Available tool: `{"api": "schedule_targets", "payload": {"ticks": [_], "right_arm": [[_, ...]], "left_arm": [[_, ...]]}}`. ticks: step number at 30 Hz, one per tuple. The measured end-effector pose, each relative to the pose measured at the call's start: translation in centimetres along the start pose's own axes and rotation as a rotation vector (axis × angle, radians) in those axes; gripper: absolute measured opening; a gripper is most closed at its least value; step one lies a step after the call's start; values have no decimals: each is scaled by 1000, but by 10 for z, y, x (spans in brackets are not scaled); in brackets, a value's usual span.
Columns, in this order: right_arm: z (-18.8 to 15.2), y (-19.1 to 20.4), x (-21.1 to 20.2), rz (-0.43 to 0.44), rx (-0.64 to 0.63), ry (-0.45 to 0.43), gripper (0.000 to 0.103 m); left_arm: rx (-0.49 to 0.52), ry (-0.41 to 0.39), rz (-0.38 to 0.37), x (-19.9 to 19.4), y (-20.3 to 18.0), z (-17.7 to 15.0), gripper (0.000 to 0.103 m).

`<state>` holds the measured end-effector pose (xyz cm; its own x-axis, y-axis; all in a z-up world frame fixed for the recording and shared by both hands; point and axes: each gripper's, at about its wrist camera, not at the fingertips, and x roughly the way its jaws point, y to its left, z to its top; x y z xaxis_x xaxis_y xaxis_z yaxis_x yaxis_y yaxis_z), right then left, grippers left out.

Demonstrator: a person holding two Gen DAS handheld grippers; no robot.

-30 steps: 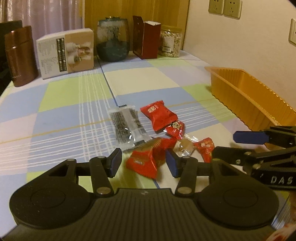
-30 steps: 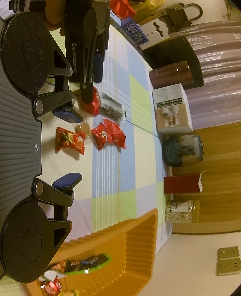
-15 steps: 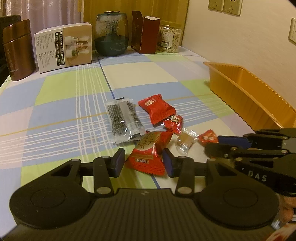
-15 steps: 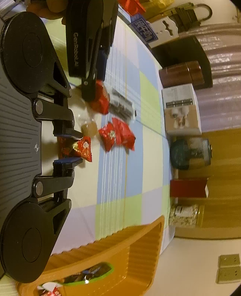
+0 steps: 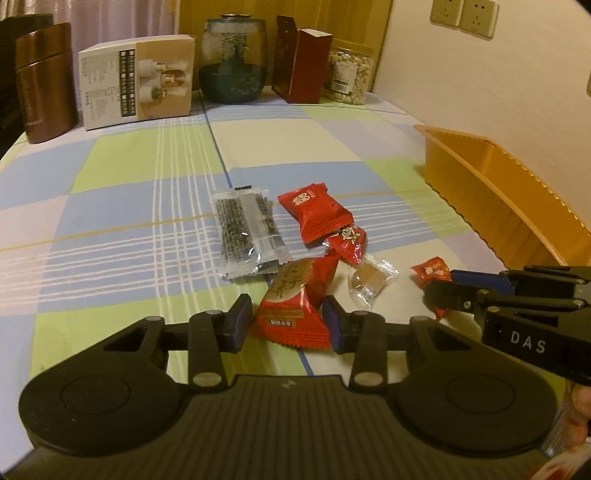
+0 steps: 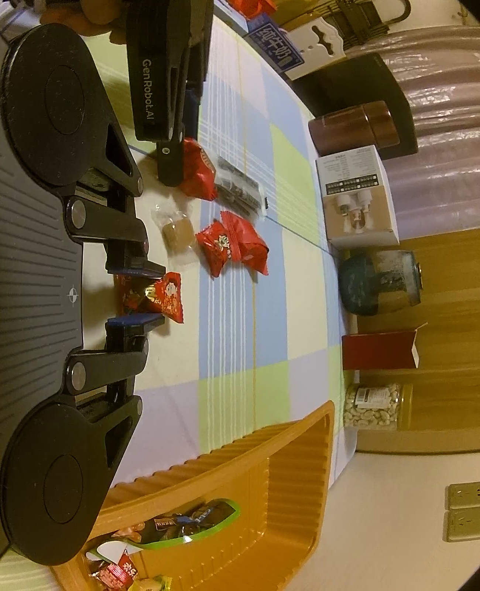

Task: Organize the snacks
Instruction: 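Grasp the large red packet with the left tool while the right tool holds its red candy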

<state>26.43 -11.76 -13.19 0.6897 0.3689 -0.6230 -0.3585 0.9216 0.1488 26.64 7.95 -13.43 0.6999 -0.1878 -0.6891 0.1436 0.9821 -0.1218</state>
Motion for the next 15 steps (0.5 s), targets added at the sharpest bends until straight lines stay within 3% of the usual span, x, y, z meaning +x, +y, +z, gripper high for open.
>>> {"api": "schedule_targets", "payload": {"ticks": [5,15], "right_arm": [[1,2,-7,0,-3,-9,20],[3,-1,-39,-12,-2,-43,20]], "left_arm": [[-12,-15,15,-10,-7,-2,30],[-27,-24,27,-39,-25,-8,30]]}}
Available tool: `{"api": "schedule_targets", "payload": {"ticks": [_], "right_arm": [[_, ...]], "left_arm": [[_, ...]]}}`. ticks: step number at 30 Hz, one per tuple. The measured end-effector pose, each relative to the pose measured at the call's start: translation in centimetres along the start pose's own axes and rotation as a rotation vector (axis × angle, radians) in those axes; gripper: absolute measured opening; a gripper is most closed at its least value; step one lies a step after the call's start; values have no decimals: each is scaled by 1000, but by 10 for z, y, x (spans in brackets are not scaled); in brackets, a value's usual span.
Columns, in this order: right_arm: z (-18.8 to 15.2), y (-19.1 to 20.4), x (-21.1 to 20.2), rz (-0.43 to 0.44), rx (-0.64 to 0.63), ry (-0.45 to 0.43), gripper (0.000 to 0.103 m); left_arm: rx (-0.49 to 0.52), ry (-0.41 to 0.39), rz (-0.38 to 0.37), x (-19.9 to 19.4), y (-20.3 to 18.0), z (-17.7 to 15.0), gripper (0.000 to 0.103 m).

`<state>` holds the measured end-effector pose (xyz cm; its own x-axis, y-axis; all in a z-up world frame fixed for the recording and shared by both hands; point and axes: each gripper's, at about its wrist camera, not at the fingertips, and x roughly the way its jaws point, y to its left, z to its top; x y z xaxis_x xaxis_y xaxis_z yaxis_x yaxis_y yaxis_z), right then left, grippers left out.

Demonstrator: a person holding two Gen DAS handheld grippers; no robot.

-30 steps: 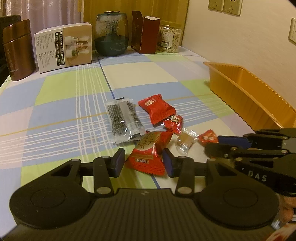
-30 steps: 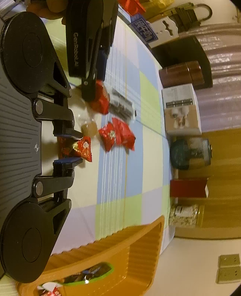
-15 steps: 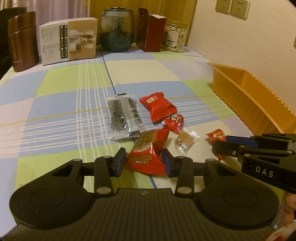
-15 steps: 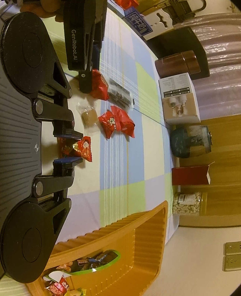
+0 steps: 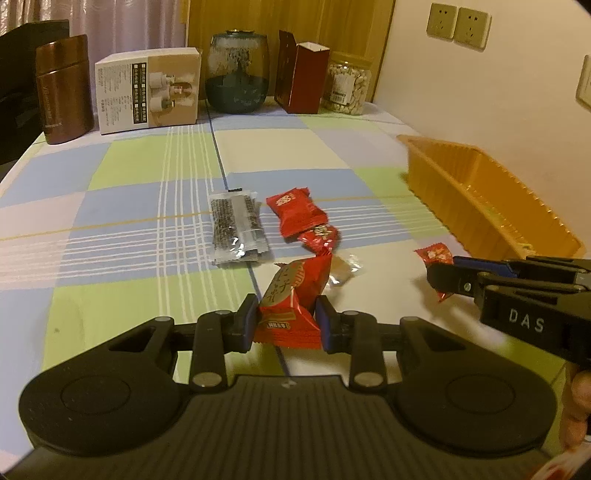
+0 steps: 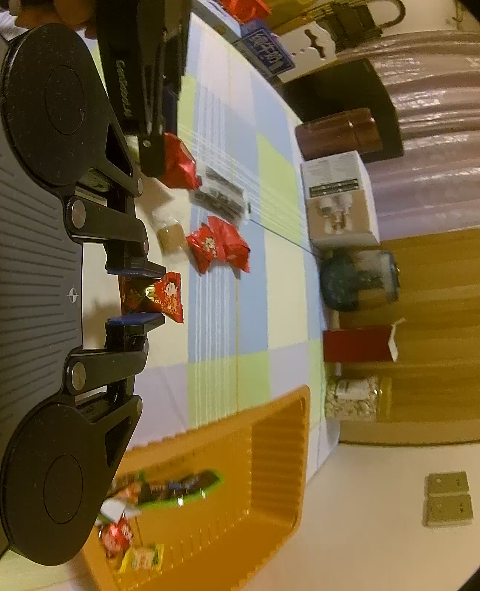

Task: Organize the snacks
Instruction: 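Grasp the large red packet with the left tool while the right tool holds its red candy, then carry both held red snacks over the orange tray with both tools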

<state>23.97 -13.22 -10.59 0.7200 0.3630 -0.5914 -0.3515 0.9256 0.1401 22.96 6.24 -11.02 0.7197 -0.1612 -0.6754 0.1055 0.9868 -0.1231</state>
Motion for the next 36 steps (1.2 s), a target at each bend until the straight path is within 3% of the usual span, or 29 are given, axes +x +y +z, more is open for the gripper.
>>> {"api": "schedule_targets", "payload": {"ticks": [8,19,36], "right_arm": [[-7,-5,-38,-13,19,-25,20],[-27,-14,-93,-36,16,-74,20],[-24,-41,-135,-80,82,-148,20]], "left_arm": [[-61,-2,3,-36,-19,-7,30],[-71,-27,-12,-75,-55,-16,30],[-48,-64,-51,-93,-86,-5,30]]}}
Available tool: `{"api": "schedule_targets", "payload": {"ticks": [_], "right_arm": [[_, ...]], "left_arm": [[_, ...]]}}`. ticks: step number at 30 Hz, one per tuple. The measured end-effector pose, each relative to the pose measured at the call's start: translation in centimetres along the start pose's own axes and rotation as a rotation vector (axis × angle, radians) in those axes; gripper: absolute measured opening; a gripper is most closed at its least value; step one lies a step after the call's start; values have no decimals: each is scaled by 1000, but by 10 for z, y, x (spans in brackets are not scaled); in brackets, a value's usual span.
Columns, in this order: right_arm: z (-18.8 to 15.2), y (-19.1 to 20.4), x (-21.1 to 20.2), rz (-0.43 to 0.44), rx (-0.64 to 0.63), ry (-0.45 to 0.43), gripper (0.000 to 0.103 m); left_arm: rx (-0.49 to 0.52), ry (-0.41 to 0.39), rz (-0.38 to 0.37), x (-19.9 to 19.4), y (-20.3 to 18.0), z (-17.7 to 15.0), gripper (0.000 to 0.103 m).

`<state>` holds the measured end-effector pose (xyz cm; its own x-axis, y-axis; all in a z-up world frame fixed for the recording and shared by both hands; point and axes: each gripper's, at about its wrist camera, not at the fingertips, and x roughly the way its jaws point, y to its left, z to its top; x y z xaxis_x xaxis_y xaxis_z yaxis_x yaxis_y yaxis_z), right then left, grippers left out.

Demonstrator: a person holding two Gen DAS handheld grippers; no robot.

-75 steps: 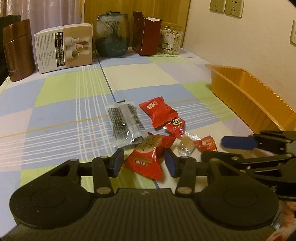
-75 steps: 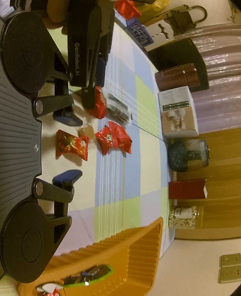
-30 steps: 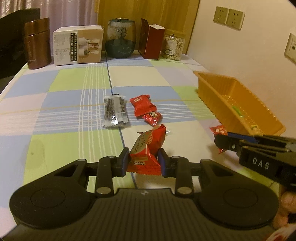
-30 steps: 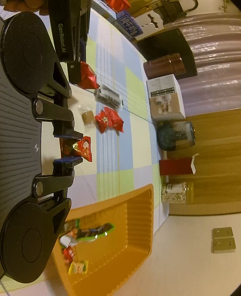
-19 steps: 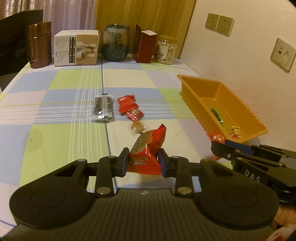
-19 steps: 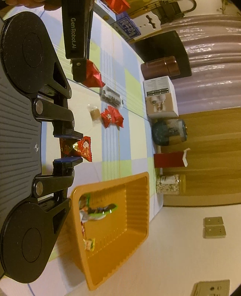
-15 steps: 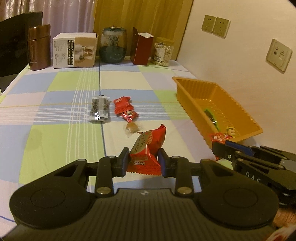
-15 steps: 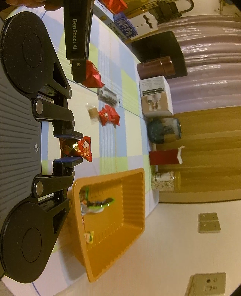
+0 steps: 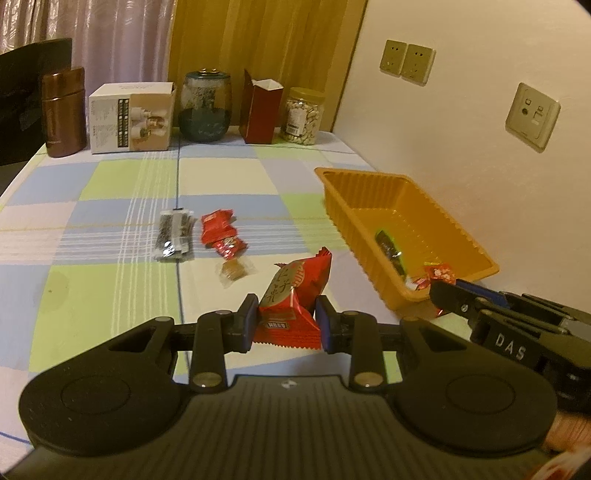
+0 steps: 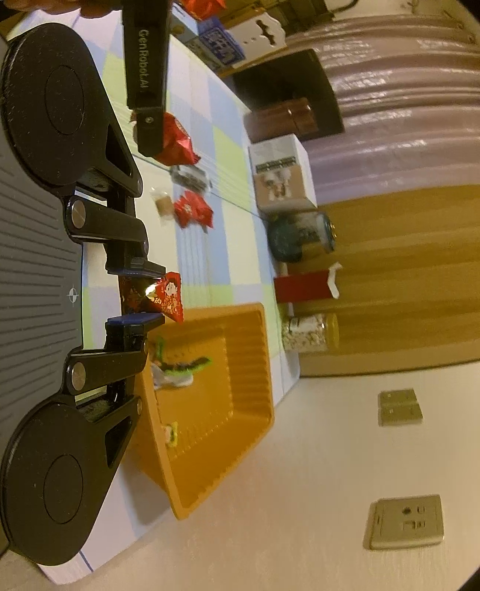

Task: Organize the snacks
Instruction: 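Carry both held red snacks over the orange tray with both tools, then open both tools to drop the red snacks into the orange tray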

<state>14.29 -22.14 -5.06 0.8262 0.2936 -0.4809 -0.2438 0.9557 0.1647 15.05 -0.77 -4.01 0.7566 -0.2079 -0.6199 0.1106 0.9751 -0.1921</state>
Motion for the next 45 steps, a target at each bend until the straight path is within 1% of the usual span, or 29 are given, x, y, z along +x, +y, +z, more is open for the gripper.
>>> {"api": "schedule_targets", "payload": {"ticks": [7,16,20,27,37,44,45], "right_arm": [[21,-23,-4,-33,38,-11,20],[43,-60,3,-53,94,-26,20],[50,-72,7,-76,90,-37,20],[52,-93,18,-123,92,-65,20],[52,-117,35,-149,146,-55,20],[50,-129,39,-165,177,-40,20],[50,-131,40,-167,180,-38,20]], "left_arm": [[21,-20,-40,11,-23,16,30],[50,-34,-96,29,-54,38,30],[68,-32,-114,39,-66,44,30],[87,-17,-129,57,-79,48,30],[116,-2,-152,90,-96,53,30],[129,10,-157,117,-104,52,30],[126,12,-155,120,-104,52,36]]}}
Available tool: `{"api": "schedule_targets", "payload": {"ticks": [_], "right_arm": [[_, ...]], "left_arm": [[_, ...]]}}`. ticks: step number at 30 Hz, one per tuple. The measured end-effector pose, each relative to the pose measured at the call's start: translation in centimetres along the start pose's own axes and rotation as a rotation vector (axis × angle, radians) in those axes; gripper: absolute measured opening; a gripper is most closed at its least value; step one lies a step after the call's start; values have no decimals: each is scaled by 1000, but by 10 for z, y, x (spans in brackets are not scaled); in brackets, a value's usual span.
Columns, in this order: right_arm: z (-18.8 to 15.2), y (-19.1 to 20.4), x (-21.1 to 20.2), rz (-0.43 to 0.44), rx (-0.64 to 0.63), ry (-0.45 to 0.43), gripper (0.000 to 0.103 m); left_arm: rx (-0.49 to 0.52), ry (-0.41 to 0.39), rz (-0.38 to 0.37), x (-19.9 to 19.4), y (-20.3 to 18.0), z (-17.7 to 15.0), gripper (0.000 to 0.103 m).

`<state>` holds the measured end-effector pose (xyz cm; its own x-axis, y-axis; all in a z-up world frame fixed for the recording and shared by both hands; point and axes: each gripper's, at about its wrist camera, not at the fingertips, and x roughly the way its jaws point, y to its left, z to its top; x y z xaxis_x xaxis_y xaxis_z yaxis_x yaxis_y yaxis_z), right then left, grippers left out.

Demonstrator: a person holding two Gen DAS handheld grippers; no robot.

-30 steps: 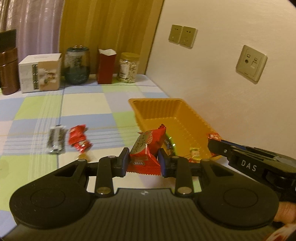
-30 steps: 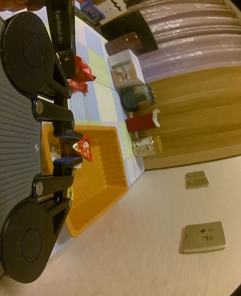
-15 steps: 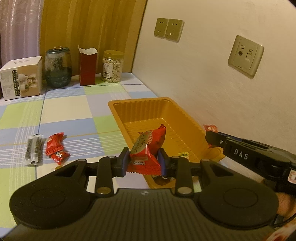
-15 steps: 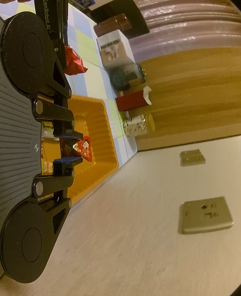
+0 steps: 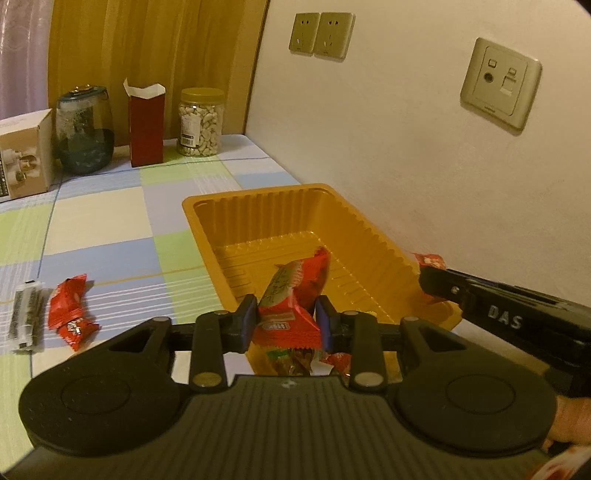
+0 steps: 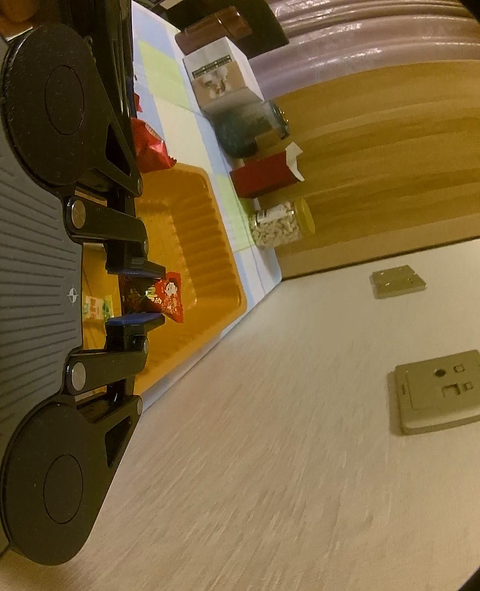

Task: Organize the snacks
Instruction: 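Open both tools to drop the red snacks into the orange tray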

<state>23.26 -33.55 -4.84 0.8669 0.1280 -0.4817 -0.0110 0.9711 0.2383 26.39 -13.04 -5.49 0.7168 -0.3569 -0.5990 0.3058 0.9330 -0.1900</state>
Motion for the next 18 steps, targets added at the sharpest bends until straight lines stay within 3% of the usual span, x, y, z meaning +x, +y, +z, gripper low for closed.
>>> {"api": "schedule_targets", "payload": {"ticks": [2,18], "right_arm": [[0,-2,1,-1,7,3,20],[-2,7,2,54,-8,7,21]], "left_arm": [[-4,-6,3,3,2,0,44],[-88,-14,71,-34,42,-20,45]]}}
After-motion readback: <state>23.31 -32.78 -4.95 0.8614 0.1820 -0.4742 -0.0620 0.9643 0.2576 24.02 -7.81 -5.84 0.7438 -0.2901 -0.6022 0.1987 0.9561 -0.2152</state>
